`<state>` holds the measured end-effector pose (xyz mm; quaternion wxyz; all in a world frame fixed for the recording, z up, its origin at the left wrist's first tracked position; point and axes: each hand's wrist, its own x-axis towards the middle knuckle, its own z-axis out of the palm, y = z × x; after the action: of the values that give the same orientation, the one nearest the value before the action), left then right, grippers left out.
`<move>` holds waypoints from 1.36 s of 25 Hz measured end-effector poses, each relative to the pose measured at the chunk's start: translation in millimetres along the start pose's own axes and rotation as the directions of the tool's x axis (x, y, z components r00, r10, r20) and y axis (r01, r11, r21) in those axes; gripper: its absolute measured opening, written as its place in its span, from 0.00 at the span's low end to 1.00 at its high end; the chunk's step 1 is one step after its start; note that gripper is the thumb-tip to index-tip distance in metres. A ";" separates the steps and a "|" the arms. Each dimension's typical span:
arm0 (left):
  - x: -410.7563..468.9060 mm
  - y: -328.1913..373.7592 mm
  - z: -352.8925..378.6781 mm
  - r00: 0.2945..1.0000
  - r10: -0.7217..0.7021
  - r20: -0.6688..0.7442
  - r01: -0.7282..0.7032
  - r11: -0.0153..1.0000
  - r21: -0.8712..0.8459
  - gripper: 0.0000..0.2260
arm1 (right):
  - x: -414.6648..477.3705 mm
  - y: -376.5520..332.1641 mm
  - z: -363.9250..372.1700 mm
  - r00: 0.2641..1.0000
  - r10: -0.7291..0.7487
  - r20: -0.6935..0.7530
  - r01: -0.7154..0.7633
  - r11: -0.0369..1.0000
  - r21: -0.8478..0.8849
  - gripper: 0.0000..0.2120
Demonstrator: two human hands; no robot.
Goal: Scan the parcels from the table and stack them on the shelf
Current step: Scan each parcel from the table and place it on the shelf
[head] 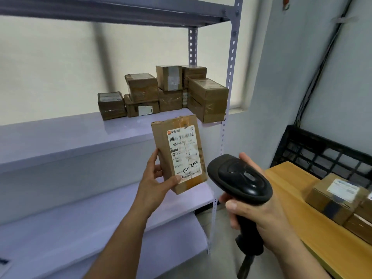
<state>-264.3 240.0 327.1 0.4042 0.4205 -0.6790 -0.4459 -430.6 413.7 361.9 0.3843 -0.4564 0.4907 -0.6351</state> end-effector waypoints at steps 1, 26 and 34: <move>-0.2 3.4 -8.7 0.999 0.003 -0.035 -0.003 1.000 0.004 0.38 | 5.0 -1.2 0.6 1.000 -0.015 0.014 0.015 1.000 -0.009 0.51; 294.9 28.1 -247.9 0.982 -0.007 -0.191 -0.016 0.993 -0.118 0.25 | 209.9 23.0 169.6 0.994 -0.108 0.016 0.109 0.980 -0.166 0.46; 336.7 20.4 -240.7 0.970 0.133 -0.206 -0.105 0.984 0.141 0.23 | 226.7 35.5 184.7 0.990 -0.128 -0.061 0.115 0.975 -0.191 0.44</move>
<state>-153.8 -132.4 471.2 0.4731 0.4496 -0.6829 -0.3282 -317.7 143.3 392.1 0.2821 -0.4963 0.5330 -0.6245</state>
